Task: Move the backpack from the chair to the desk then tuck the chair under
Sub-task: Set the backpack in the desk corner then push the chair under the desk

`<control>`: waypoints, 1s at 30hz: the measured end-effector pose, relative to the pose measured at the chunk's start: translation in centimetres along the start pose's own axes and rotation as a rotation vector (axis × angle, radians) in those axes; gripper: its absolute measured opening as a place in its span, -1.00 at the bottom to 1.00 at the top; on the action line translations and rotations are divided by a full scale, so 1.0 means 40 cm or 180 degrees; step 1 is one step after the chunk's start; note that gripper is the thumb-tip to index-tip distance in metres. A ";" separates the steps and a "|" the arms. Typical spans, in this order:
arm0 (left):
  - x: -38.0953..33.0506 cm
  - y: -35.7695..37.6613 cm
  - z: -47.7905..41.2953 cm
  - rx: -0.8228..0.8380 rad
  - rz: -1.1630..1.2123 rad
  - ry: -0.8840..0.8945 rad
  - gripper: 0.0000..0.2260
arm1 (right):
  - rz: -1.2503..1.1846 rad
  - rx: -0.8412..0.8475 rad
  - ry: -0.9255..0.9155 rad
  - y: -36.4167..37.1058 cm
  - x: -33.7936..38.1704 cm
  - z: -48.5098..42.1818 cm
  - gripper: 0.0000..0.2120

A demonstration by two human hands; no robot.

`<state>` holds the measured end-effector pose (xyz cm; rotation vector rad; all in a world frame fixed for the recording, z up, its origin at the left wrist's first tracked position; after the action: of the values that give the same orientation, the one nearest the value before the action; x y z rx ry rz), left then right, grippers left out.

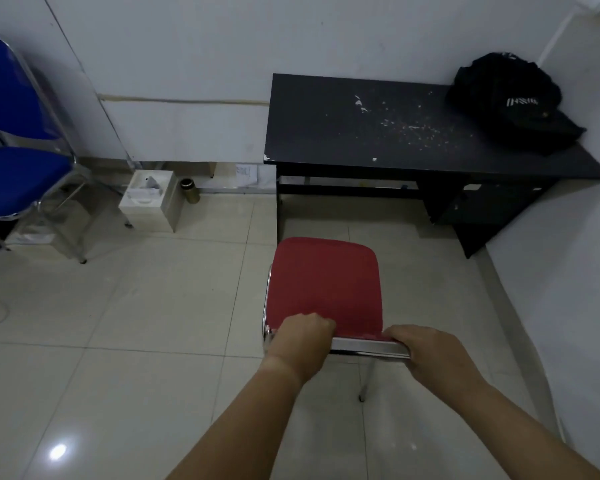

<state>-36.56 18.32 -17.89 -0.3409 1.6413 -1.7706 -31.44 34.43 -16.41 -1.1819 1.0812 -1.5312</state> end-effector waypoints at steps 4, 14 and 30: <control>-0.020 -0.019 -0.108 -0.0125 0.0018 -0.0006 -0.77 | 0.0147 -0.0024 -0.0010 -0.040 -0.082 -0.084 -0.69; 0.029 -0.066 -0.370 0.0095 -0.0059 -0.0110 -0.77 | 0.0078 -0.0171 -0.0246 -0.111 -0.216 -0.316 -0.65; 0.284 -0.175 -0.621 0.0186 -0.0432 -0.0125 -0.71 | -0.0417 -0.0100 -0.0524 -0.140 -0.188 -0.626 -0.77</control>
<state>-62.23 30.01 -18.27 -0.4667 1.5677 -1.8958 -55.62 45.81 -16.60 -1.3983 0.9372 -1.4906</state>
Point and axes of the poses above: each hand's wrist, its own z-axis away from the middle knuckle, its own y-axis out of the palm, x = y × z, the point moved 9 cm from there along -z, towards the middle knuckle, and after that the axes turned 12 degrees about y, right-handed, at the moved point
